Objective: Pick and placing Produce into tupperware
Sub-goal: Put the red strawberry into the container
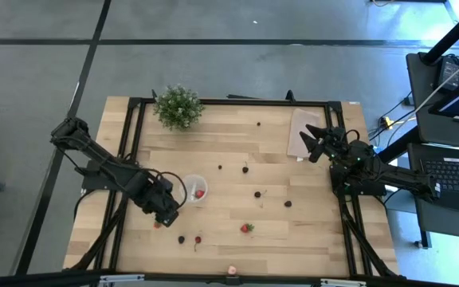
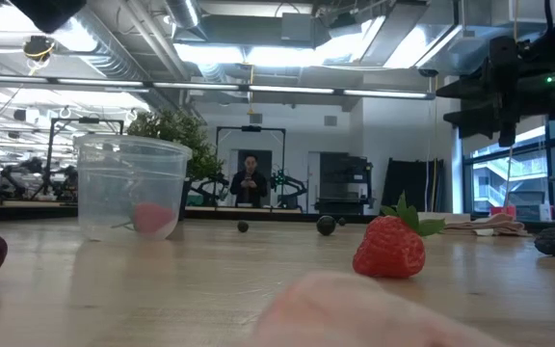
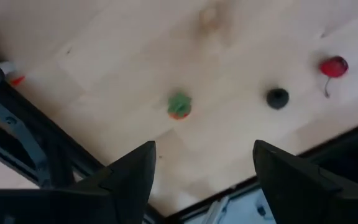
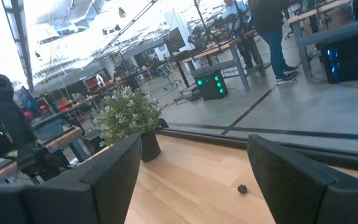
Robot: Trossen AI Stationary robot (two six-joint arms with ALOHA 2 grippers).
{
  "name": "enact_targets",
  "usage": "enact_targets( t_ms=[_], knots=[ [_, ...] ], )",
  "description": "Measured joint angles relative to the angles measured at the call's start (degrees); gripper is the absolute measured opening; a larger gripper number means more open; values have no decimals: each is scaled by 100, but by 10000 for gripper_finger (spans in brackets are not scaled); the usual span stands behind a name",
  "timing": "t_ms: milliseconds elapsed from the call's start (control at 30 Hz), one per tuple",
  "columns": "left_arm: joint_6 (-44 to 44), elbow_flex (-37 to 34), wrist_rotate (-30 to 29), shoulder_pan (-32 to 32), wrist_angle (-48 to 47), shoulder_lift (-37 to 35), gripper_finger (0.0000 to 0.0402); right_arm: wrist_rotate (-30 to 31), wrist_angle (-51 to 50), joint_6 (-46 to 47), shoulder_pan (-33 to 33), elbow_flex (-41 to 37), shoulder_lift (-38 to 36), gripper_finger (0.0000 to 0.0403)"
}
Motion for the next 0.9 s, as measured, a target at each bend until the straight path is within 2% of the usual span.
enact_targets(
  t_ms=[133,367,667,900],
  knots=[
    [64,0,86,31,-6,377,259,-2,2,26,0,0,-1,295],
    [435,-2,601,26,117,987,259,-2,8,37,1,0,-1,295],
    [919,-4,585,158,206,1465,259,-2,13,39,-1,0,-1,295],
    [983,-159,632,173,240,1501,259,-4,24,41,-1,0,1,295]
  ],
)
